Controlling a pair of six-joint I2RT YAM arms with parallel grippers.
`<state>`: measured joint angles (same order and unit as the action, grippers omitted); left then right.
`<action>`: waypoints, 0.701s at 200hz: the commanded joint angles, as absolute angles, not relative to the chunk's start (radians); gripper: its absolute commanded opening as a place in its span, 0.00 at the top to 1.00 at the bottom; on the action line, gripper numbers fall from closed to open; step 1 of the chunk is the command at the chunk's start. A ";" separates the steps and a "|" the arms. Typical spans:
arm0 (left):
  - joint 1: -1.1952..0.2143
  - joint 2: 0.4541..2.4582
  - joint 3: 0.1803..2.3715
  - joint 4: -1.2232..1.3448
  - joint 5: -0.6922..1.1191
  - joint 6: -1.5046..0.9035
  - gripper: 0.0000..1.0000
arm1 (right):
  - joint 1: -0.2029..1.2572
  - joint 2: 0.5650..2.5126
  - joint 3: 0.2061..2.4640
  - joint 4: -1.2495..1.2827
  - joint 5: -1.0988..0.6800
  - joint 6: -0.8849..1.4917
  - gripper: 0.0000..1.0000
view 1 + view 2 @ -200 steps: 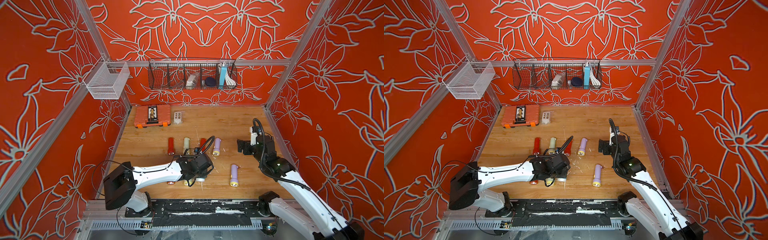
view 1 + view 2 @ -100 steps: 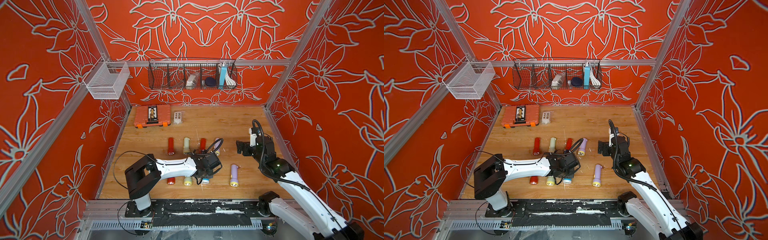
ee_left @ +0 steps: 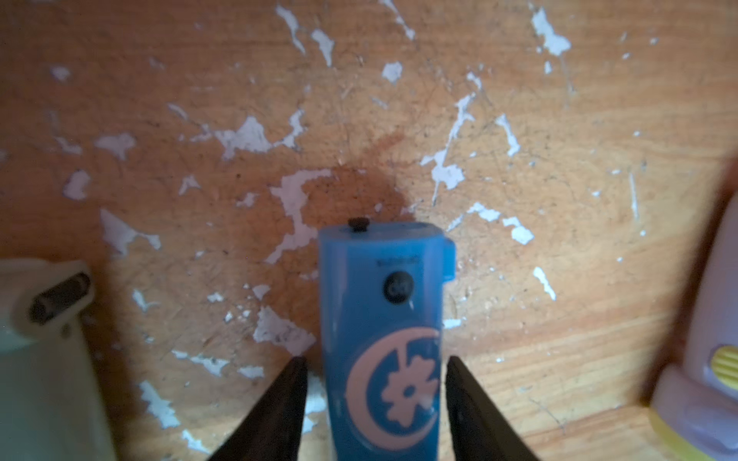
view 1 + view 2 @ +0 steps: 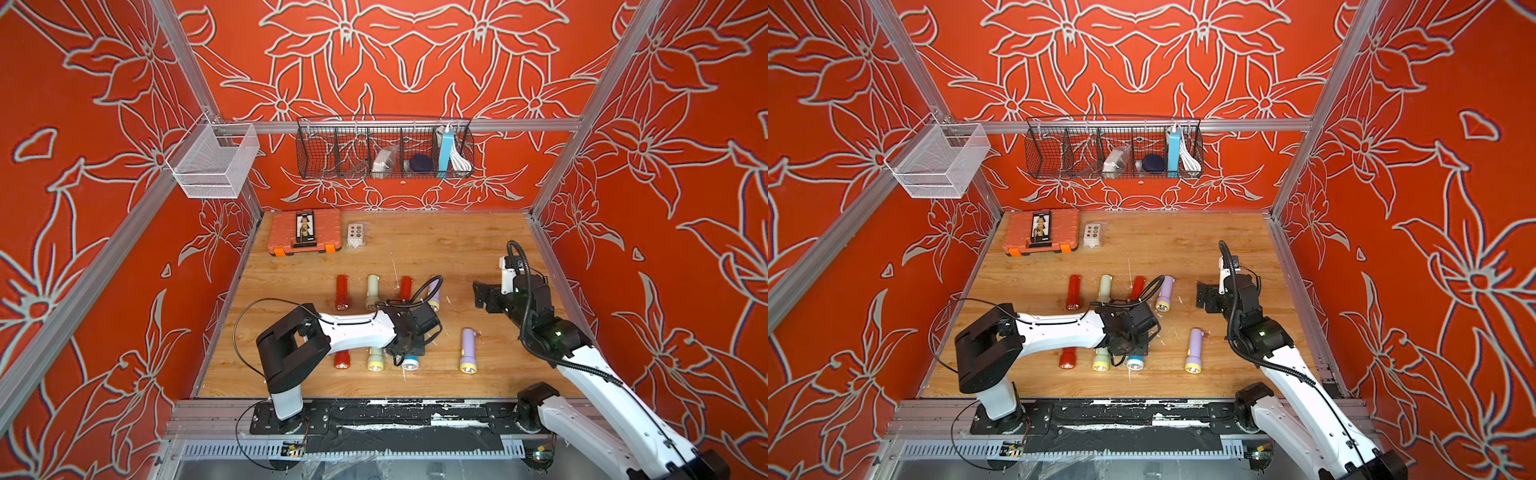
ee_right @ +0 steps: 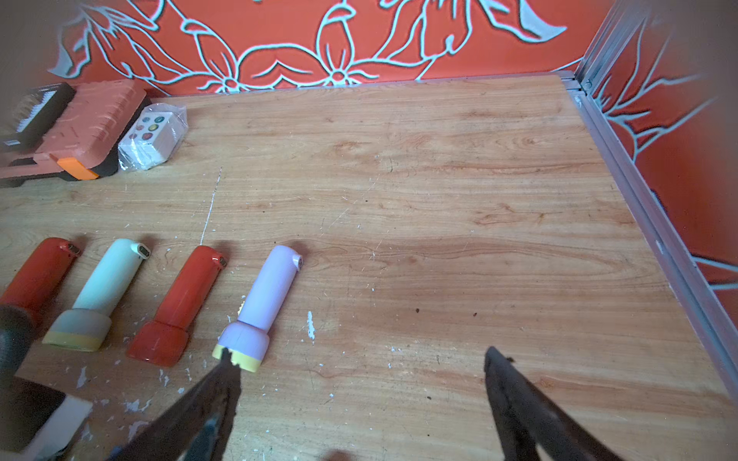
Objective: Close the plug at the bottom of the flashlight
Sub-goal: Place the flashlight at the center of the board.
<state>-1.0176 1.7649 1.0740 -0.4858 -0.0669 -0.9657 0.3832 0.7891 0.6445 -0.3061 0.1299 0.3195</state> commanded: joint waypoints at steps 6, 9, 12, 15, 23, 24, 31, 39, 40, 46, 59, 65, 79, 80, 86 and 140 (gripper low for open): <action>-1.014 1.761 1.074 -0.503 -0.068 -0.970 0.24 | 0.376 0.763 0.628 -0.290 0.139 0.329 0.02; -1.014 1.759 1.074 -0.504 -0.068 -0.969 0.24 | 0.376 0.762 0.627 -0.289 0.140 0.330 0.02; -1.015 1.757 1.076 -0.506 -0.068 -0.968 0.24 | 0.376 0.761 0.625 -0.287 0.142 0.329 0.02; -1.015 1.755 1.078 -0.508 -0.067 -0.967 0.24 | 0.376 0.761 0.625 -0.286 0.145 0.330 0.02; -1.014 1.747 1.080 -0.514 -0.069 -0.964 0.24 | 0.376 0.759 0.621 -0.280 0.151 0.332 0.02; -1.014 1.745 1.081 -0.515 -0.069 -0.962 0.24 | 0.376 0.759 0.620 -0.280 0.151 0.333 0.02; -1.015 1.735 1.084 -0.519 -0.073 -0.957 0.24 | 0.376 0.761 0.616 -0.274 0.158 0.334 0.02; -1.016 1.723 1.092 -0.530 -0.082 -0.949 0.25 | 0.375 0.764 0.614 -0.272 0.166 0.334 0.02; -1.015 1.722 1.094 -0.532 -0.083 -0.948 0.25 | 0.374 0.765 0.614 -0.272 0.166 0.335 0.02; -1.017 1.713 1.103 -0.540 -0.092 -0.939 0.25 | 0.374 0.767 0.612 -0.271 0.173 0.336 0.02; -1.021 1.700 1.129 -0.565 -0.112 -0.913 0.25 | 0.374 0.767 0.605 -0.267 0.198 0.339 0.02; -1.021 1.696 1.145 -0.578 -0.120 -0.901 0.25 | 0.374 0.766 0.599 -0.264 0.213 0.342 0.02; -1.024 1.693 1.183 -0.599 -0.133 -0.872 0.25 | 0.373 0.761 0.587 -0.255 0.247 0.347 0.02; -1.024 1.692 1.188 -0.600 -0.133 -0.869 0.25 | 0.373 0.760 0.586 -0.256 0.249 0.347 0.02; -1.026 1.692 1.203 -0.605 -0.135 -0.856 0.25 | 0.372 0.757 0.582 -0.254 0.261 0.350 0.02; -1.066 1.785 1.387 -0.620 -0.093 -0.735 0.26 | 0.355 0.729 0.549 -0.240 0.343 0.379 0.02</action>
